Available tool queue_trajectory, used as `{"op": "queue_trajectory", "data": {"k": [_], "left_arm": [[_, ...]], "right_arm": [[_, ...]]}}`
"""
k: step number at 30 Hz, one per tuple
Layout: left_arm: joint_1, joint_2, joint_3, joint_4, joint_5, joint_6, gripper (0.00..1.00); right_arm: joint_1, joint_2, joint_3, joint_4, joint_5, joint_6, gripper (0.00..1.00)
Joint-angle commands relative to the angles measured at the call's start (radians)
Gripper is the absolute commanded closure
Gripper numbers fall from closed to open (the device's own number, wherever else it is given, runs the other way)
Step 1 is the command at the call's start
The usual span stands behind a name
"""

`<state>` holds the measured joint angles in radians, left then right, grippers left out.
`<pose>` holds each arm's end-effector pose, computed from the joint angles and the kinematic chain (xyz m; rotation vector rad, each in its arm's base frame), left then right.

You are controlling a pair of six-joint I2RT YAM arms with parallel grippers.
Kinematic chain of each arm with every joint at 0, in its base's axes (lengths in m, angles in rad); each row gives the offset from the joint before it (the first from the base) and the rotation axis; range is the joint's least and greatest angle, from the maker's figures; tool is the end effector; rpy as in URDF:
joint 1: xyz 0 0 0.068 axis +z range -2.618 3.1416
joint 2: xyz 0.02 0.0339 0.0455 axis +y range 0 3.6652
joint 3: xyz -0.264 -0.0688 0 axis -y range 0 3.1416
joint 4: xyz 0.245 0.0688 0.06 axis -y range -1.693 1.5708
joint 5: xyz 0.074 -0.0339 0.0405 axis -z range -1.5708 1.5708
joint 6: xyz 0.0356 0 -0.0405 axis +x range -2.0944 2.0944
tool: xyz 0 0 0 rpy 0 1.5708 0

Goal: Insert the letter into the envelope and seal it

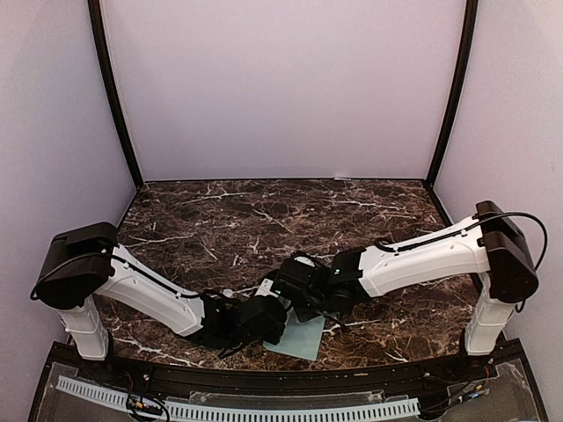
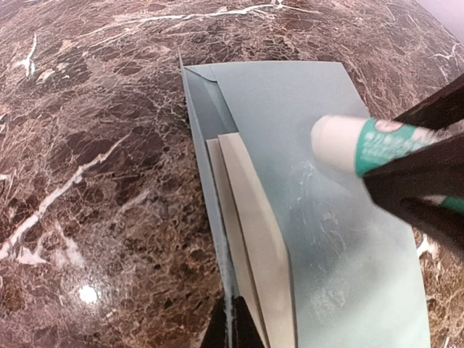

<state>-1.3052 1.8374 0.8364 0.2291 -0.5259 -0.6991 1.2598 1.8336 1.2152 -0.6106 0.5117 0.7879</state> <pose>0.1084 -0.3305 0.1212 0.4267 2.2201 -0.4734 0.1262 0.3357 0.1763 -0.4808 2.4890 0.0288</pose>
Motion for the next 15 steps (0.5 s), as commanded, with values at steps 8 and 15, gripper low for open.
{"op": "queue_trajectory", "data": {"k": [8, 15], "left_arm": [[0.004, -0.043, 0.006, -0.053, -0.064, -0.045, 1.00], [0.004, -0.071, -0.015, -0.057, -0.087, -0.086, 1.00]], "right_arm": [[0.043, -0.219, -0.185, 0.130, 0.350, 0.131, 1.00], [0.057, -0.269, -0.413, 0.392, 0.395, 0.097, 1.00]]}}
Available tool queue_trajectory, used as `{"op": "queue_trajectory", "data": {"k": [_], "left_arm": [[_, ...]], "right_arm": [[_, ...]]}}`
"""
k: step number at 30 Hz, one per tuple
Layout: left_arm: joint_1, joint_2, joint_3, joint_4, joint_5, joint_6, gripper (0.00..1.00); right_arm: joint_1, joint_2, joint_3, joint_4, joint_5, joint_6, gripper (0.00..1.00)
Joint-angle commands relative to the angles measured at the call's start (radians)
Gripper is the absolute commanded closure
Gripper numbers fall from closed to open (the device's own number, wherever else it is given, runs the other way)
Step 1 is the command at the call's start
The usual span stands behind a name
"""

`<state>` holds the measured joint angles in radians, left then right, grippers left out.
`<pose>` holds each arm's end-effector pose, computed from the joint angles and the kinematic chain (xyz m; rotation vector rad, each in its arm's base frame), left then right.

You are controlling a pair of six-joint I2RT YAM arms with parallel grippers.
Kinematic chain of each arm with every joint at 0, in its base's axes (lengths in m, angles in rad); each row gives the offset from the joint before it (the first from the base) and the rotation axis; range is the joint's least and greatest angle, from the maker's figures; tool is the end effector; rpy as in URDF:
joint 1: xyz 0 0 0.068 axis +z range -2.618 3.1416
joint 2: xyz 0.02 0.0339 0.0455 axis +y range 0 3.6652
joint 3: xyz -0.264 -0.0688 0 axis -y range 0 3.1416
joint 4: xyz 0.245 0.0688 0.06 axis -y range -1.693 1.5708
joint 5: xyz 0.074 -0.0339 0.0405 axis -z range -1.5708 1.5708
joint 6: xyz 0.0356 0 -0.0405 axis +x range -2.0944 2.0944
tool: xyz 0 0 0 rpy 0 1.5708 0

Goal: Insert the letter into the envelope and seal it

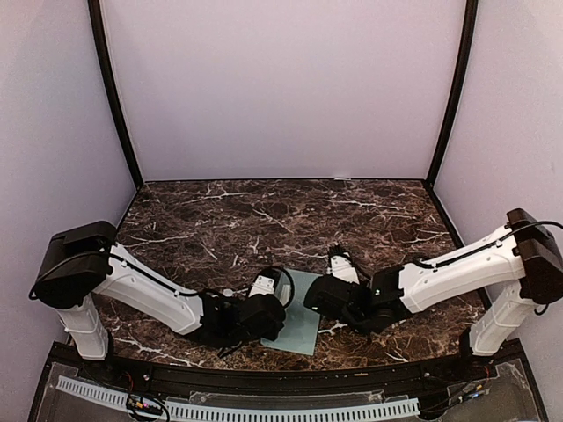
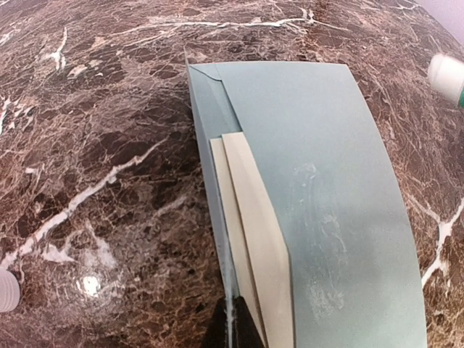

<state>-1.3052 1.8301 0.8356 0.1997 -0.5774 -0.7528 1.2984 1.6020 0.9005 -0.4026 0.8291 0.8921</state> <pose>0.1091 -0.3271 0.1218 0.3479 2.2208 -0.4397 0.1055 0.2802 0.1775 -0.2191 2.2077 0.0217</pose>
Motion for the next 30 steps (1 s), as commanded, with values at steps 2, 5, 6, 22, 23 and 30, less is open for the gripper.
{"op": "queue_trajectory", "data": {"k": [2, 5, 6, 22, 23, 30], "left_arm": [[0.004, -0.068, -0.017, -0.029, -0.039, -0.040, 1.00], [0.004, -0.071, -0.018, -0.028, -0.035, -0.049, 0.95], [0.004, -0.071, -0.017, -0.028, -0.032, -0.049, 0.89], [0.004, -0.215, -0.071, 0.013, 0.041, 0.010, 0.59], [0.004, -0.223, -0.075, 0.011, 0.041, 0.021, 0.58], [0.004, -0.326, -0.105, -0.012, 0.014, 0.064, 0.56]], "right_arm": [[0.017, -0.054, -0.167, 0.305, 0.094, -0.039, 1.00], [0.018, -0.078, -0.277, 0.531, 0.097, -0.126, 1.00], [0.018, -0.083, -0.311, 0.592, 0.101, -0.145, 1.00], [0.005, 0.048, -0.433, 0.794, 0.025, -0.022, 1.00], [0.005, 0.052, -0.433, 0.787, 0.020, -0.012, 0.99], [0.005, 0.078, -0.437, 0.762, -0.038, 0.035, 0.82]]}}
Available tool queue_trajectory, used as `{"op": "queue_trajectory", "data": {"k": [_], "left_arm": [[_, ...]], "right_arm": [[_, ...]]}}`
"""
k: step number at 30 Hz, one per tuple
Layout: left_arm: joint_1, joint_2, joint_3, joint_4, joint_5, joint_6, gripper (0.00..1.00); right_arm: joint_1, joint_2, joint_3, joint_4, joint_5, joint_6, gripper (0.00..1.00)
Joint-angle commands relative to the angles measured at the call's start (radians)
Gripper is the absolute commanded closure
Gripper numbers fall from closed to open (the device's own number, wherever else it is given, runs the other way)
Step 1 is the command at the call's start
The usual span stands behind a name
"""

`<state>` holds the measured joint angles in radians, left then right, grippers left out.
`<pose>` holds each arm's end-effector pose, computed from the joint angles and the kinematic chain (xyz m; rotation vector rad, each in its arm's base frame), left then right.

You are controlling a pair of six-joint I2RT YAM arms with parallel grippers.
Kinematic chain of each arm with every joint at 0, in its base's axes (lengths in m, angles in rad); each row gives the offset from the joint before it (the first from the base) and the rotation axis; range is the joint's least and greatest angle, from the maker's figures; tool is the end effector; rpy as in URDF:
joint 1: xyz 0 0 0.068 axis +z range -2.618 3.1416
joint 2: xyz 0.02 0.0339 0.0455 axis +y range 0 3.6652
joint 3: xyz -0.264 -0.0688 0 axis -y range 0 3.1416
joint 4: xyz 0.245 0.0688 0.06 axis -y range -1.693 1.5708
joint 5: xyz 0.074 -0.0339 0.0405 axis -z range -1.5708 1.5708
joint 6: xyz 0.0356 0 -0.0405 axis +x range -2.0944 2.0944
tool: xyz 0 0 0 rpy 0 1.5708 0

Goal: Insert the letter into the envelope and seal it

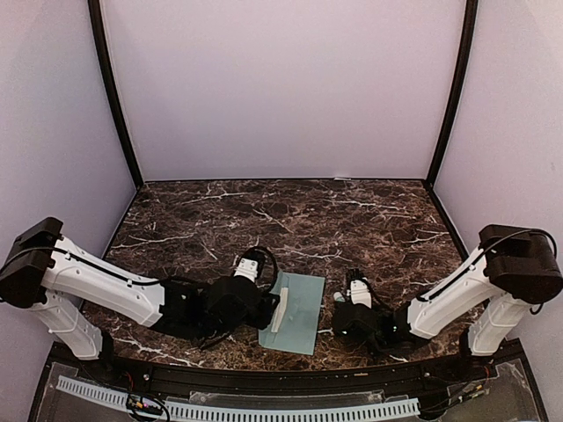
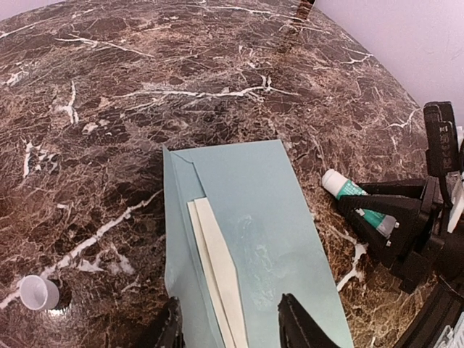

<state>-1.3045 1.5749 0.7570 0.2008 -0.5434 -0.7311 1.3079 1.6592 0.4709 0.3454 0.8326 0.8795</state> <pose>0.1013 -0.3016 0.1793 0.3084 2.1302 -0.6248 0.0918 0.2400 0.0984 -0.0999 2.1074 0.2816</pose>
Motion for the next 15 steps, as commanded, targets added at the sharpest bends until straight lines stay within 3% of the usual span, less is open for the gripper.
{"op": "queue_trajectory", "data": {"k": [1, 15], "left_arm": [[0.004, -0.079, -0.030, -0.020, -0.032, 0.047, 0.55], [0.015, -0.182, -0.052, -0.114, -0.104, 0.089, 0.49]], "right_arm": [[-0.004, 0.024, -0.010, 0.011, -0.049, 0.059, 0.81], [0.003, -0.005, -0.002, -0.086, -0.088, 0.115, 0.64]]}}
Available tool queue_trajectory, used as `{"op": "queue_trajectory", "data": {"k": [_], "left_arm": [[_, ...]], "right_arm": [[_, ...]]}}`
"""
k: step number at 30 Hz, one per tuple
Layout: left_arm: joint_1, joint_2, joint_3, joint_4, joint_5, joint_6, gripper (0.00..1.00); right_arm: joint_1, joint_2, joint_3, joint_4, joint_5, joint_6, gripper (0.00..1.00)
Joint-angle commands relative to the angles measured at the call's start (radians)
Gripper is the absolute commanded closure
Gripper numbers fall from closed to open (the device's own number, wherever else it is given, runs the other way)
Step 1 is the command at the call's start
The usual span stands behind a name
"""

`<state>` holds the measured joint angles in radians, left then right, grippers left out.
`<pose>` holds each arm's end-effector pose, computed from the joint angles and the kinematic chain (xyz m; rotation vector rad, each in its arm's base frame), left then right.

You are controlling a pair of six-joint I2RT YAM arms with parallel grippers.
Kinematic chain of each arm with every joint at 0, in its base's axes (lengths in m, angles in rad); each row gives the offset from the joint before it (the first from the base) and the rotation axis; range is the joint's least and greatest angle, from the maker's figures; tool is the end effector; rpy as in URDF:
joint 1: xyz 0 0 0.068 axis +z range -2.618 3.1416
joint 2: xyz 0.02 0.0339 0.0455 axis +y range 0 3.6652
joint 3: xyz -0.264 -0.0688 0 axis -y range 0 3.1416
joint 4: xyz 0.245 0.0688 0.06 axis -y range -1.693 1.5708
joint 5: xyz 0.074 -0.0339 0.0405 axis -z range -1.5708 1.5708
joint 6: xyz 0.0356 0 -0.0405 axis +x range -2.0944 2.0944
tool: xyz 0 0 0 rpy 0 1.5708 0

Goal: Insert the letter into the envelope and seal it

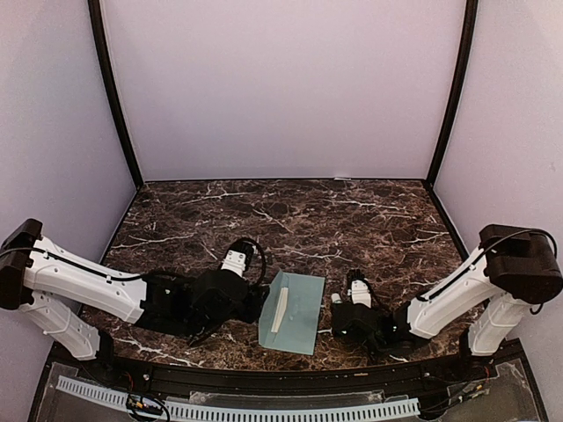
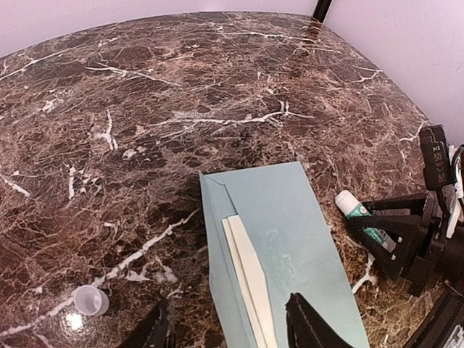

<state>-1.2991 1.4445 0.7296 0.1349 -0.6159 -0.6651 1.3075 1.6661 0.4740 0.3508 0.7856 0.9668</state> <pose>0.0996 -0.2809 0.2036 0.3045 2.0592 -0.5596 0.0913 0.2421 0.0969 -0.0289 2.1478 0.3658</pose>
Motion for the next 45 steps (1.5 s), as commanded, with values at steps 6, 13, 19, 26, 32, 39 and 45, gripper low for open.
{"op": "queue_trajectory", "data": {"k": [6, 13, 19, 26, 32, 39, 45], "left_arm": [[0.027, -0.108, -0.050, -0.063, -0.017, 0.033, 0.48], [0.040, -0.161, -0.077, -0.066, 0.004, 0.042, 0.48], [0.060, -0.171, -0.088, -0.062, 0.032, 0.049, 0.50], [0.133, -0.195, -0.132, -0.027, 0.139, 0.067, 0.55], [0.181, -0.154, -0.143, 0.017, 0.248, 0.088, 0.57], [0.201, -0.069, -0.117, 0.042, 0.309, 0.097, 0.59], [0.210, -0.005, -0.101, 0.060, 0.341, 0.102, 0.60]], "right_arm": [[0.006, -0.078, -0.005, -0.114, -0.049, 0.001, 0.54], [0.006, -0.149, 0.020, -0.157, -0.055, -0.048, 0.44], [0.005, -0.220, 0.076, -0.217, -0.046, -0.111, 0.41], [0.005, -0.277, 0.116, -0.158, -0.161, -0.219, 0.56], [0.004, -0.176, 0.198, -0.175, -0.247, -0.180, 0.58], [0.003, -0.021, 0.324, -0.343, -0.261, -0.053, 0.63], [0.003, 0.044, 0.368, -0.449, -0.269, 0.043, 0.64]]}}
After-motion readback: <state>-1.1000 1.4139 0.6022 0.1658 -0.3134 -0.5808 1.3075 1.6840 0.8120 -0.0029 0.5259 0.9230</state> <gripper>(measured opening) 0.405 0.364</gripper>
